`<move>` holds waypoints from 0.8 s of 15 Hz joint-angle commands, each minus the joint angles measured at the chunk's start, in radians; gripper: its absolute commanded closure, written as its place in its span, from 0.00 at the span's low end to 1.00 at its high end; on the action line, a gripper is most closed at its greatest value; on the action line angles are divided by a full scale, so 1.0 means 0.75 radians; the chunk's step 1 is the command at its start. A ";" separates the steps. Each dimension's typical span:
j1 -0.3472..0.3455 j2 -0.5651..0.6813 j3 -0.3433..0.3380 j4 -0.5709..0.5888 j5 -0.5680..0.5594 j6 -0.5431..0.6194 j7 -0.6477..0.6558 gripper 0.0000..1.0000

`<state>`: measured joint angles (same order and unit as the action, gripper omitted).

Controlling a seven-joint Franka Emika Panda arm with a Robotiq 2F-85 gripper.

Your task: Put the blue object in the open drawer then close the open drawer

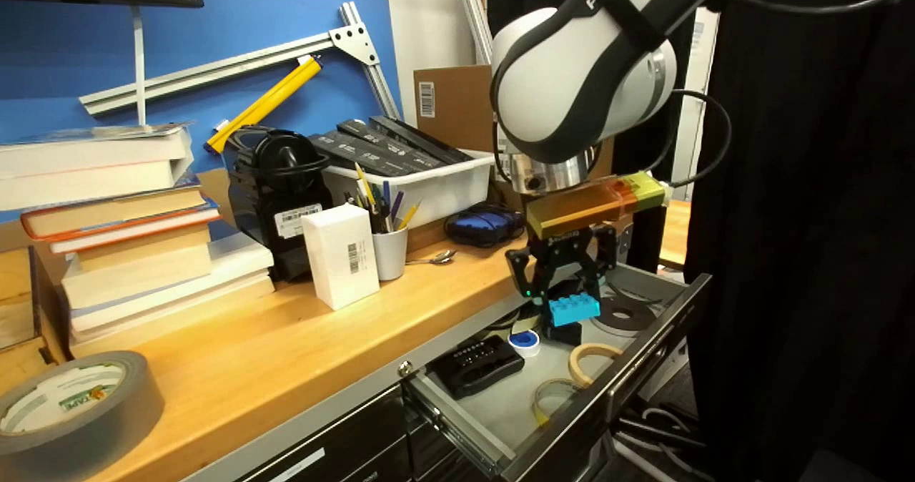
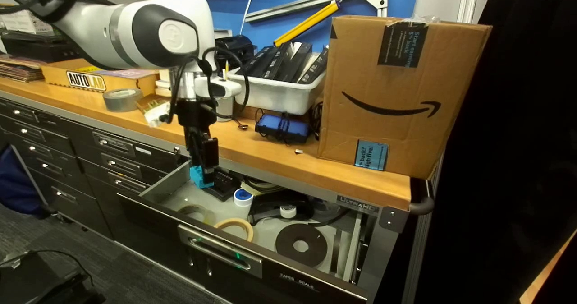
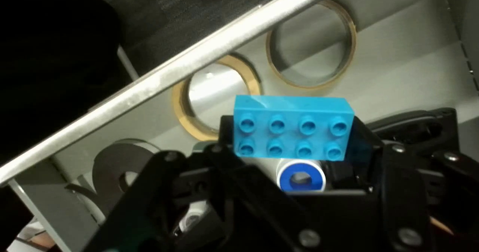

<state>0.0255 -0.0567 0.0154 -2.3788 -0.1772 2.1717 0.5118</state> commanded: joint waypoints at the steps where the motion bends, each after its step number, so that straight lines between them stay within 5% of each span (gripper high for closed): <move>1: -0.005 0.049 0.017 -0.078 0.002 0.140 0.090 0.54; 3: 0.001 0.102 0.018 -0.093 0.022 0.213 0.147 0.54; 4: 0.004 0.123 0.016 -0.095 0.029 0.229 0.159 0.36; 5: 0.007 0.134 0.013 -0.098 0.036 0.229 0.166 0.07; 9: -0.005 -0.023 -0.015 -0.193 0.011 0.245 0.194 0.00; 12: -0.031 -0.186 -0.023 -0.260 0.034 0.089 0.026 0.00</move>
<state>0.0190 -0.0327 0.0058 -2.4851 -0.1691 2.3151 0.6303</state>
